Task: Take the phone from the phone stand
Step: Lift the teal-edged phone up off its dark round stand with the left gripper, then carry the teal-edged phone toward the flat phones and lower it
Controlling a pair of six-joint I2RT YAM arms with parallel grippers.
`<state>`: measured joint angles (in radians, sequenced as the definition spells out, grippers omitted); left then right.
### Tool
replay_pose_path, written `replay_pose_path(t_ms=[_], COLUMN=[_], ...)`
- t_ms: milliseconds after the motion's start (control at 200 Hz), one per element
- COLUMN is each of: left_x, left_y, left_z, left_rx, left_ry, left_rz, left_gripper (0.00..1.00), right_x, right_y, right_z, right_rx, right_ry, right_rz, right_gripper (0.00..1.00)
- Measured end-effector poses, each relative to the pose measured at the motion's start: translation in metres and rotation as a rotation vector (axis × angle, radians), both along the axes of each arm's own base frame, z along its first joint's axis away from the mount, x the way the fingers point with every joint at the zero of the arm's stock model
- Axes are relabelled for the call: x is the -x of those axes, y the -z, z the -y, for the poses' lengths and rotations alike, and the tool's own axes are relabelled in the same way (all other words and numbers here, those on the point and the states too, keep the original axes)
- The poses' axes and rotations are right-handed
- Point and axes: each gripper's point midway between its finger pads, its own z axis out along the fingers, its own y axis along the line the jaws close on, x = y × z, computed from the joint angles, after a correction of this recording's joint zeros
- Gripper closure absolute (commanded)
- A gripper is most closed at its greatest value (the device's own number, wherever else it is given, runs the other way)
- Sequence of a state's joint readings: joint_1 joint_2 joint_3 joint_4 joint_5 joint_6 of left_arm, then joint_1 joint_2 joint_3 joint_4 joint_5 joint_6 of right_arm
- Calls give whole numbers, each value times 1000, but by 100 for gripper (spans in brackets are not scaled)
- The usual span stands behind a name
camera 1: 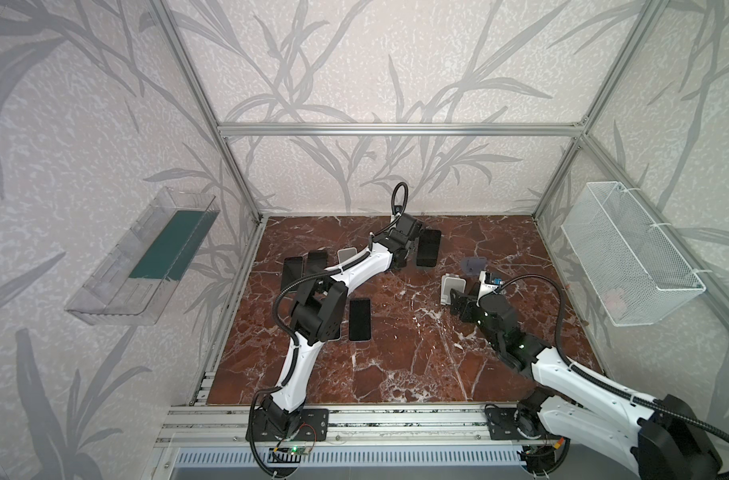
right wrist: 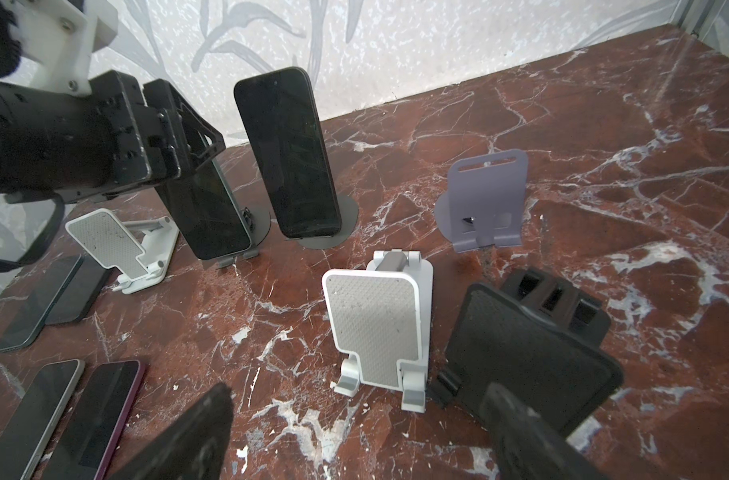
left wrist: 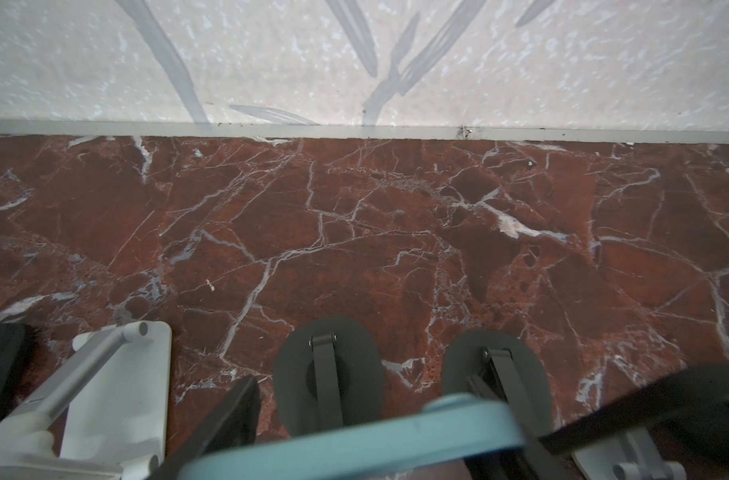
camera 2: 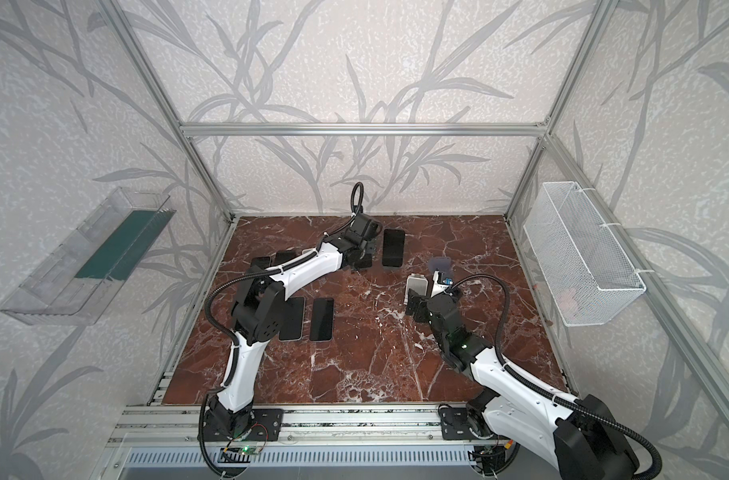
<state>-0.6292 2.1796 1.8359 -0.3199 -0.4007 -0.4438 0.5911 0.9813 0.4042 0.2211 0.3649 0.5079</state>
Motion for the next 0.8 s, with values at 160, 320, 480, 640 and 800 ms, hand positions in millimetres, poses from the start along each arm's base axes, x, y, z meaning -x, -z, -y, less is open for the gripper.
replay_pose_path(t_ms=[160,320,480,640,800], left_x=[13,30,45,69,96], left_y=[-12,-21,-36,-51,-62], left_z=[-3,-9,-14,-13,-3], left_rx=[17,28,51,70,87], left_ry=[29,61,89,123,178], left_rz=[-6,-17,-12,1,6], left_gripper=[44,45,47,47,47], right_x=[0,0,0,0,1], right_y=[0,0,0,0,1], right_z=[0,0,0,0,0], right_rx=[0,0,-1,-1,-8], right_ry=[0,0,0,1,1], right_rz=[0,0,0,-1,-4], right_gripper=[6,6,6,6,6])
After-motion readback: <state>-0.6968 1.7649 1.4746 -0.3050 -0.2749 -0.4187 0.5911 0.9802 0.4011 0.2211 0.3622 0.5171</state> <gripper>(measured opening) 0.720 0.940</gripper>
